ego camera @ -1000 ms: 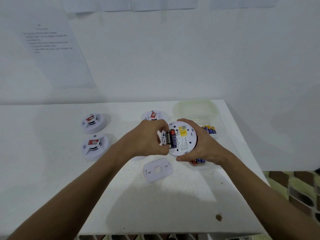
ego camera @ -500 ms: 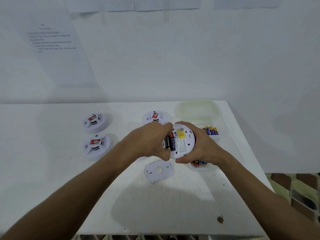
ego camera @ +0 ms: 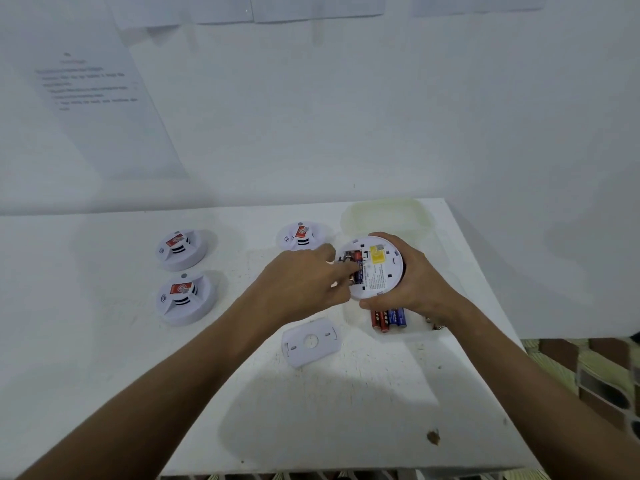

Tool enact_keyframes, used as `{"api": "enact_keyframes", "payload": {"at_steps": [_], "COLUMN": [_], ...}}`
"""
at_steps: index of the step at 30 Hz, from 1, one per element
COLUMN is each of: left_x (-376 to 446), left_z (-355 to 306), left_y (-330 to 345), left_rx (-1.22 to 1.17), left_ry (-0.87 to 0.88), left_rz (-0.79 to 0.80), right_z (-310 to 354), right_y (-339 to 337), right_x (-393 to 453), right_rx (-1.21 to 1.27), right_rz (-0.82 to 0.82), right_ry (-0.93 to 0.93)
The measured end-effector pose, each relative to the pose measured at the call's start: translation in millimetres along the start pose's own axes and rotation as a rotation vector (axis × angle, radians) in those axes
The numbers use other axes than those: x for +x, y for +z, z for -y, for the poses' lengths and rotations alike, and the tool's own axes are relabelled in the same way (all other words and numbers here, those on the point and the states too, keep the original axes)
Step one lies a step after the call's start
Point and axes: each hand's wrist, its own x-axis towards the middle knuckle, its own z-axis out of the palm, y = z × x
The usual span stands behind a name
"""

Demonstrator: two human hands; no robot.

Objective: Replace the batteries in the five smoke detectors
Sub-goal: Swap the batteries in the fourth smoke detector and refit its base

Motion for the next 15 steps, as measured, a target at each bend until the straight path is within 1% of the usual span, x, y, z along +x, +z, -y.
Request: {"api": "enact_keyframes", "payload": {"at_steps": [2, 4, 6, 9, 10, 13, 14, 15], "left_x": [7, 17, 27, 40, 44, 57, 61, 65], "left_z": [-5, -11, -20, -39, -46, -58, -60, -61], "left_y": [1, -1, -3, -3, -2, 2, 6, 10], "left_rx": [-0.107, -0.264, -0.400, -0.460, -0.489, -0.686, -0.718, -0.718], "left_ry": [-0.044, -0.093, -0.137, -0.174, -0.217, -0.430, -0.476, -0.498], "left_rz": [0.026, 0.061, 0.049, -0.026, -0.074, -0.209, -0.202, -0.155], "right_z": [0, -1, -1, -4, -7, -16, -20, -23], "right_y": [-7, -17, -26, -43, -50, -77, -86, -95], "right_x": [-3, -8, -12, -22, -25, -40, -45, -51], "right_rx": [0.021, 0.034, 0.024, 0.002, 0.000, 0.017, 0.023, 0.020], "right_rz": [-0.018, -0.032, -0.035, -0.072, -0.087, -0.129, -0.146, -0.162], "right_ry": [0.003, 0.000, -0.011, -0.021, -0.019, 0.007, 0.017, 0.025]}}
